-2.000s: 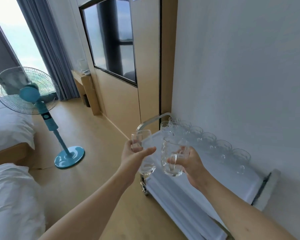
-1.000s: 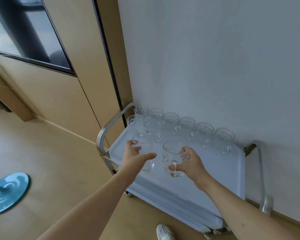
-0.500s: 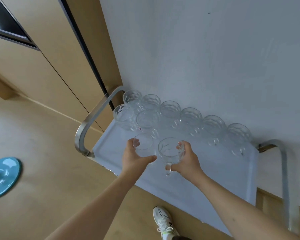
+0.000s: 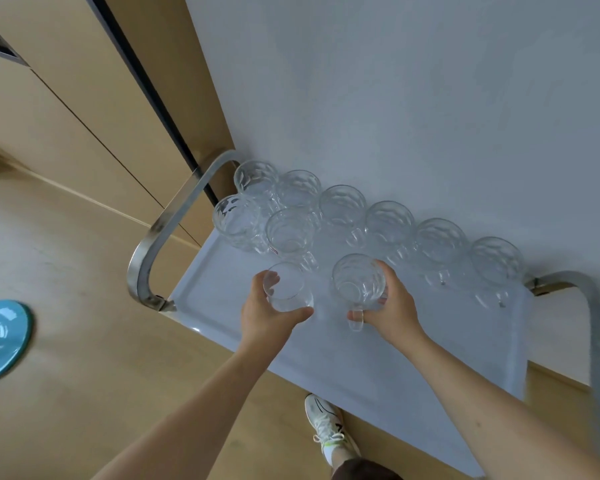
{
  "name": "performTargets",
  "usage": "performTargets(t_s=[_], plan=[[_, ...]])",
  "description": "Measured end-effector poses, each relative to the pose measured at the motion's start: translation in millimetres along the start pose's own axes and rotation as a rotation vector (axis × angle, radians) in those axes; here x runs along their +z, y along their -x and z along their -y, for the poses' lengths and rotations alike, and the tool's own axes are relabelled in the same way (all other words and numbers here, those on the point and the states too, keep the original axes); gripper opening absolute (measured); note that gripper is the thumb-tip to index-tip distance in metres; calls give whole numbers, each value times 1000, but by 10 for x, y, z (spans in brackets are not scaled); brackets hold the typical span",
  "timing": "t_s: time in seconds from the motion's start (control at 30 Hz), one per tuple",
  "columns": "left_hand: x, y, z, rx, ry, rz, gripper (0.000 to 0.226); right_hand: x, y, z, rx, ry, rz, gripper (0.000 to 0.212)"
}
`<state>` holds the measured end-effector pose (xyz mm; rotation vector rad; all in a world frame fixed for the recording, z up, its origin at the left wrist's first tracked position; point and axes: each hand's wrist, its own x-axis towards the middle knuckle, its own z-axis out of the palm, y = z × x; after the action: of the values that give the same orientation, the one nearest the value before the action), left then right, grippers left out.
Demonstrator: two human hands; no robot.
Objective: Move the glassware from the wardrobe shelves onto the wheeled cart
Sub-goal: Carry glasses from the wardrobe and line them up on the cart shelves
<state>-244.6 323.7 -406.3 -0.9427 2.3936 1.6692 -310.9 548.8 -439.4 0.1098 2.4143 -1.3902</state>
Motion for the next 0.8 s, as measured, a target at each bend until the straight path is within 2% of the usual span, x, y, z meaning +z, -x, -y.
performTargets(t_s=[0.07,0.17,0.23,0.33,0.43,0.53,0.8], plan=[[25,-2,11,-7,1,9,80,14,29,-34,43,-48,-17,111],[52,-4,25,-11,4,19,79,74,123,-99,41,-104,-159,80],[60,-9,26,-8,3,22,79,106,202,-99,42,-132,-184,71],[67,-17,10,-1,-3,25,79,154,276,-32,61,-151,-69,94],[62,-18,0,6,7,23,80,207,229,38,55,-62,-74,118],[52,-21,-2,10,4,26,80,231,112,75,78,-56,-136,105],[48,-46,12,17,-27,0,82,247,-140,120,35,-122,-129,89]])
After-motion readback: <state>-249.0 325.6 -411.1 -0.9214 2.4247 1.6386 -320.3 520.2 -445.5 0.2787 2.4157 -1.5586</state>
